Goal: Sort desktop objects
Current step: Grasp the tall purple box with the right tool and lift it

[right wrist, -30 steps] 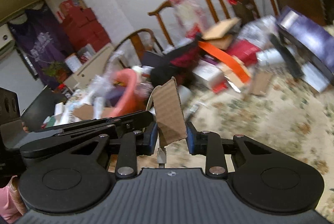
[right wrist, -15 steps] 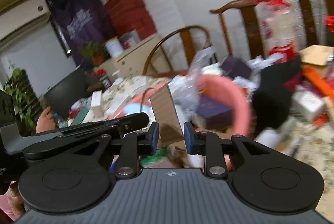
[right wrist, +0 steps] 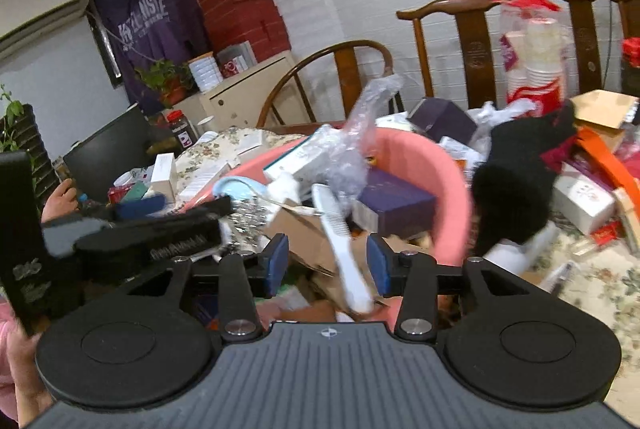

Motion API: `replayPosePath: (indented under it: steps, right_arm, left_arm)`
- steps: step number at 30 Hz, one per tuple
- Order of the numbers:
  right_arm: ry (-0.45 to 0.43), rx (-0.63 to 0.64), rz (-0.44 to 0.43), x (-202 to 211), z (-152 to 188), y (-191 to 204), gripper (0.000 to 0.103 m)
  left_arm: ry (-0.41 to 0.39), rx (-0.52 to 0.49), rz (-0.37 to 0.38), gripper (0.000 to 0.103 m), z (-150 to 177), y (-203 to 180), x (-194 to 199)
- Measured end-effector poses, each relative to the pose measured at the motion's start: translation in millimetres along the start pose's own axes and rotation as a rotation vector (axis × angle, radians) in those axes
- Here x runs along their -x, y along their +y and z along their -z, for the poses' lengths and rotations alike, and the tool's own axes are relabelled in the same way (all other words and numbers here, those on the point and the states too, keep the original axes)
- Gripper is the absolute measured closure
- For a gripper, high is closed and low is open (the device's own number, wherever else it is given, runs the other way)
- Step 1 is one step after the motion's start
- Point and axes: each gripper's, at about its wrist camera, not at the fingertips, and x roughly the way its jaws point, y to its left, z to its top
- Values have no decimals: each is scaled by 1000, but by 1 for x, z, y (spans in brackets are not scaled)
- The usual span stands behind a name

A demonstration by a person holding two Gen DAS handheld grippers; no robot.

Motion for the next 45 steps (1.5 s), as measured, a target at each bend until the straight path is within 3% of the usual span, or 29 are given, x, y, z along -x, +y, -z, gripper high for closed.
replayPosePath:
  steps: [2,6,12,17,20,24,26,28,33,37,40,41,42,44,45]
  right_arm:
    - [-10,-13,9,10,1,-12,54]
    - [-35,-54,20,35,7,-39,51]
    - [-67,-62,110,75,30,-88,43]
    - [-88,-84,275,108,56,-150,38]
    - [-98,-75,376,130,65,-192,31]
    - [-115,5,511,157,56,-234,17]
    - [-125,52,571,165,45,-251,17]
    - [-104,93,603,164,31,-269,9]
    - [31,216,651,123,-2,-292,6]
    - [143,329,746,76,-9,-302,6]
    - [222,391,797,52,-6,-310,12]
    - [242,399,822,45,-4,-312,29]
    - [265,387,843,40,-2,-315,37]
    - [237,345,852,44,0,-315,40]
    - [210,304,817,50,0,-312,40]
  left_arm:
    - [13,22,-27,16,-5,7,-1]
    - [-10,71,31,16,-11,8,19]
    - [-66,-20,341,10,-3,-72,75]
    - [-5,-138,599,9,21,-180,94]
    - [47,-168,664,9,35,-234,85]
    - [104,-202,694,9,57,-276,65]
    - [100,-222,702,9,65,-279,58]
    - [99,-235,705,9,72,-282,55]
    - [96,-224,684,9,73,-264,43]
    - [124,-207,672,9,69,-261,31]
    - [148,-194,675,9,68,-260,25]
    - [155,-187,675,9,68,-259,23]
    - [161,-182,675,9,68,-258,22]
    - [166,-171,670,9,67,-256,20]
    - [166,-166,664,9,67,-255,19]
